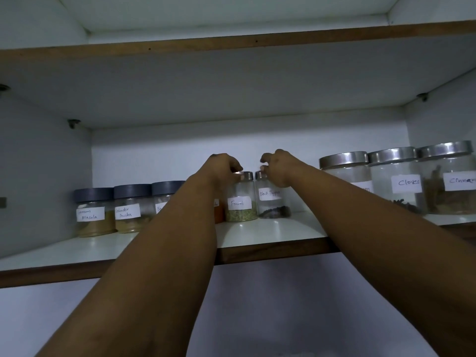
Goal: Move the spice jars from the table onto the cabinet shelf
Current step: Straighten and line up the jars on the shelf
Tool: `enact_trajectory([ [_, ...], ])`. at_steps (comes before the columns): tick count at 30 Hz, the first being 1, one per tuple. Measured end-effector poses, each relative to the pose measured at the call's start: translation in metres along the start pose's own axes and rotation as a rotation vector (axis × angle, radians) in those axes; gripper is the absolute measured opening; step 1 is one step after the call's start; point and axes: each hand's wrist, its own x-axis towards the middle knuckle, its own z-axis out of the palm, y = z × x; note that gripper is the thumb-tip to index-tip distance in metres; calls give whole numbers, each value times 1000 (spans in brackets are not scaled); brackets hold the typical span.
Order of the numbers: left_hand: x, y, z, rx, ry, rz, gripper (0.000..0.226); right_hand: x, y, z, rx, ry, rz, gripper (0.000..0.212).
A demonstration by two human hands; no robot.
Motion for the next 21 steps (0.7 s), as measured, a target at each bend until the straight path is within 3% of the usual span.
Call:
enact_trajectory([
  [3, -2, -1, -1, -9, 16, 6, 34, -5, -2, -3, 87, -30, 78, 43],
  [9, -5, 1, -1, -11, 13, 10, 21, -8, 4, 1, 134, -37, 21, 44],
  [18, 0, 2, 0, 71, 30, 18, 32, 1, 2, 0, 218, -66, 96, 41],
  [21, 1, 2, 1, 91, 36, 24, 36, 0, -5, 2, 227, -35, 127, 58],
])
